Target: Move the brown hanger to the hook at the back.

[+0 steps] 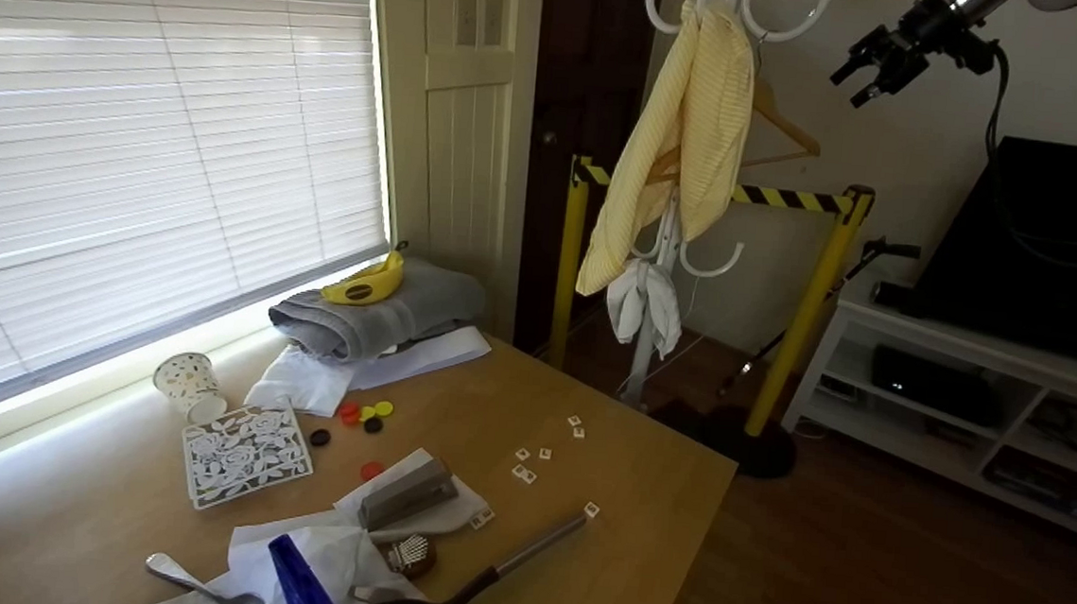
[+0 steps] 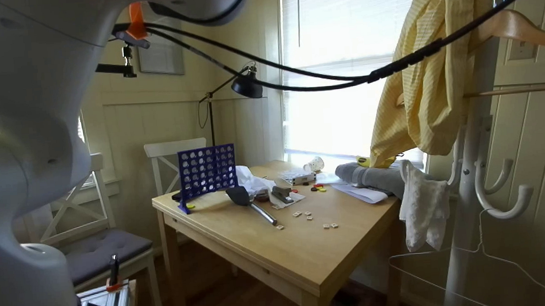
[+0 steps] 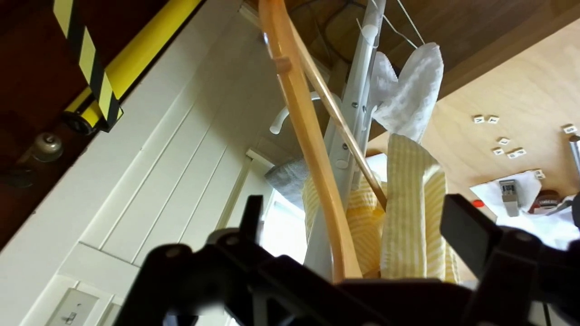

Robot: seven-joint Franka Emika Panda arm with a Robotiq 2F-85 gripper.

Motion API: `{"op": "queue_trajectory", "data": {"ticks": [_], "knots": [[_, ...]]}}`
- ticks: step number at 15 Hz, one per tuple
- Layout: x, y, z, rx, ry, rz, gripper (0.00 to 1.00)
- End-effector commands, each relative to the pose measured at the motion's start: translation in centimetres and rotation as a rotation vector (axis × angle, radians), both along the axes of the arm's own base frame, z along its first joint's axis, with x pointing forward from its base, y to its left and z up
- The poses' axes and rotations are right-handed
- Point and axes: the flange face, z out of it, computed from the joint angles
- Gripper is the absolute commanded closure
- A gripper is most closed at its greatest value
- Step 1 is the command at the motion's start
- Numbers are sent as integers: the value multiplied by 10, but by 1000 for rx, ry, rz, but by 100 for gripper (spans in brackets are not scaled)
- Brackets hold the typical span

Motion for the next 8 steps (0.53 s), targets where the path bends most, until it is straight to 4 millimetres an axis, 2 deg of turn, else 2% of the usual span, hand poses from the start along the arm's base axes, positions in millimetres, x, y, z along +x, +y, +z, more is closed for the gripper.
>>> {"op": "queue_trajectory", "data": {"ticks": [1,8], "knots": [[5,2,-5,-14,1,9,0],[35,22,-41,-74,10,153,0]]}}
